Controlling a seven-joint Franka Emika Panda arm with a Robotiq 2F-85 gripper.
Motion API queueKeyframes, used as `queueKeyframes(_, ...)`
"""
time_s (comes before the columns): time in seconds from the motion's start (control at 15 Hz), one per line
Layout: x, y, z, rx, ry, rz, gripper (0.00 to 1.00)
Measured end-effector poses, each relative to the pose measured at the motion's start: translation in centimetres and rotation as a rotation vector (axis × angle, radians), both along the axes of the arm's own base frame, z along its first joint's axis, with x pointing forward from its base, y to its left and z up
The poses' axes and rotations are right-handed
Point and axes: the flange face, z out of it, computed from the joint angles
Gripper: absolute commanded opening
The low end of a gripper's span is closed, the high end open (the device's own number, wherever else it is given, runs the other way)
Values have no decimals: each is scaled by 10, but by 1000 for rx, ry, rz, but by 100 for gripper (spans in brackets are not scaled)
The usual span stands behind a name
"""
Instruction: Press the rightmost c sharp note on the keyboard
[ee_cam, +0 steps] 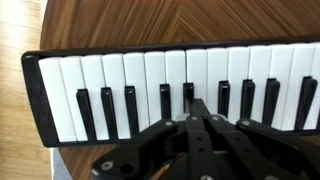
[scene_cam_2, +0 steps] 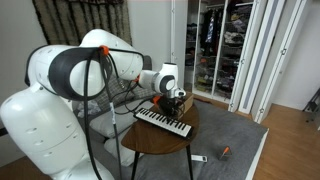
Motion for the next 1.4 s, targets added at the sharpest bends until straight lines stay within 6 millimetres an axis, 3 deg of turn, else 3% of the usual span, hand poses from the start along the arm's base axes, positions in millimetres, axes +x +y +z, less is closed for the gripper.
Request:
queueKeyframes(0.2, 1, 0, 9, -2, -18, 1, 0)
queueKeyframes(0.27, 1, 0, 14, -5, -28, 2, 9)
queueKeyframes(0.33, 0, -1, 20, -8, -40, 2, 27)
queueKeyframes(1.0, -24, -7, 90, -82, -170, -21, 95)
queueKeyframes(1.13, -31, -9, 99, -93, -177, -29, 100)
queueKeyframes(1.4, -43, -10, 114, -101, -185, -40, 100)
